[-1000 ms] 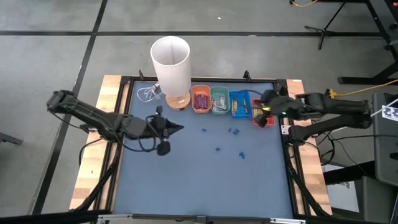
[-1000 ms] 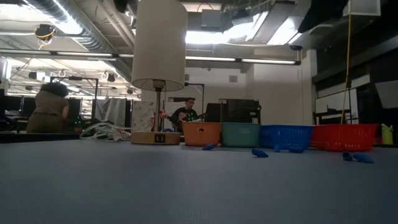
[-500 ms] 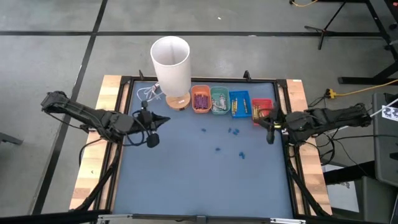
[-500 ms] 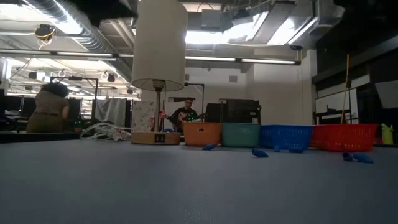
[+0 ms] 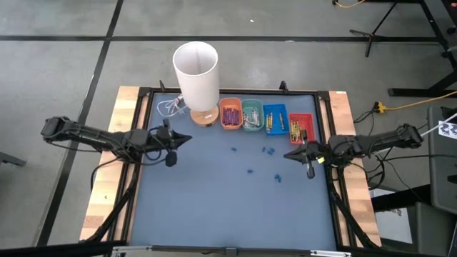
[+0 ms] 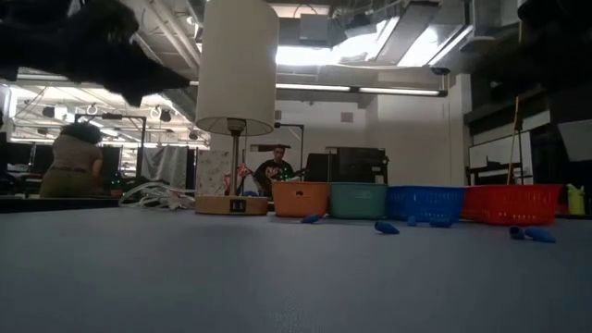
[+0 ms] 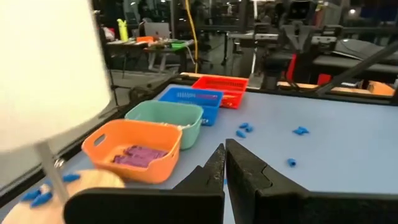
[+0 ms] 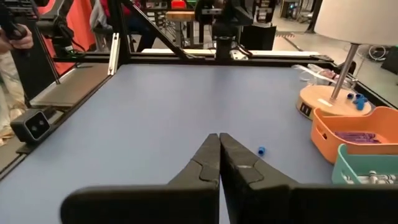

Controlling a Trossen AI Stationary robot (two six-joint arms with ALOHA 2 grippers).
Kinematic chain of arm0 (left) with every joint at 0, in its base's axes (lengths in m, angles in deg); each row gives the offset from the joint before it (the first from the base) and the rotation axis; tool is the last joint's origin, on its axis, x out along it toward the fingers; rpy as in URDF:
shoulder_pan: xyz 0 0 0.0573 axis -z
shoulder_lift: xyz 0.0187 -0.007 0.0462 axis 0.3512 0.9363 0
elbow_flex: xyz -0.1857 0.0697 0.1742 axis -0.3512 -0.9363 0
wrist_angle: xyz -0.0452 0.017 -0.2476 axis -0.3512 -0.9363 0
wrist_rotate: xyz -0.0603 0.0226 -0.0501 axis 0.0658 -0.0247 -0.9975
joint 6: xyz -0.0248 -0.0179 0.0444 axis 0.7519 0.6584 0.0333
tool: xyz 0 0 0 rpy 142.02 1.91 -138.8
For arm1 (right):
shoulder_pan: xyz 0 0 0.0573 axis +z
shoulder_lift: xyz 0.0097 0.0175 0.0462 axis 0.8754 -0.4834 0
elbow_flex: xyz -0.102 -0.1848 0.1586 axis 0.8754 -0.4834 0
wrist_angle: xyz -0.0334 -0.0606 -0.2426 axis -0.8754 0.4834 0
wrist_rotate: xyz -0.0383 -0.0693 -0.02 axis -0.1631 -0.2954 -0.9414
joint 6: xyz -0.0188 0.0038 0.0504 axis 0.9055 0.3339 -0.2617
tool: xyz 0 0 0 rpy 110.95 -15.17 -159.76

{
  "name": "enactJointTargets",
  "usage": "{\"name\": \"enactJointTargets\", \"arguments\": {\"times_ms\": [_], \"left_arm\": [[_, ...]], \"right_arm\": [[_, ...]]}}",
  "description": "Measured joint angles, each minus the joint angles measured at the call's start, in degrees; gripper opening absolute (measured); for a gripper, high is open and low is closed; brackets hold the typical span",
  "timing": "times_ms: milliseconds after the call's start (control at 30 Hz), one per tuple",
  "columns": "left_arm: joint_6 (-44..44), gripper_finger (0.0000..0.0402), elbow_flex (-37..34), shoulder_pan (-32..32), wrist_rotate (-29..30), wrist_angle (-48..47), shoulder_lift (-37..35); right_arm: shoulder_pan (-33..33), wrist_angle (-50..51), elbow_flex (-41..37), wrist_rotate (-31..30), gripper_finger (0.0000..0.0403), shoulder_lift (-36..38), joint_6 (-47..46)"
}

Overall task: Sort crayons
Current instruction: Return to Home Position

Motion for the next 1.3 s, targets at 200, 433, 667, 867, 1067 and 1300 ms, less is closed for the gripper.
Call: {"name": "enactJointTargets", "arguments": {"times_ms": [200, 433, 667, 867, 1067, 1300], "left_arm": [[1.27, 0.0000, -4.87, -5.01, -5.70, 1.40, -5.29], [0.57, 0.0000, -8.12, -8.38, -9.47, 1.79, -9.33], [0.14, 0.0000, -9.42, -9.07, -11.34, 1.07, -10.30], [-1.36, 0.0000, -9.42, -9.07, -11.34, -2.13, -10.30], [0.80, 0.0000, -9.42, -9.07, -11.32, -10.01, -10.28], [2.30, 0.0000, -9.42, -9.07, -11.30, -14.20, -10.28]], "right_arm": [[0.00, -6.07, -4.59, 0.01, 0.0002, 1.73, 1.14], [0.00, -14.22, -12.53, 0.01, 0.0003, 4.53, 0.16], [-0.02, -13.02, -12.64, -0.48, 0.0003, 5.03, -0.88], [-0.02, -6.79, -12.64, -2.03, 0.0003, 4.97, -0.97], [-0.02, -5.26, -12.57, -2.14, 0.0003, 4.12, -0.93], [0.00, -5.15, -12.57, -1.97, 0.0003, 4.16, -0.93]]}}
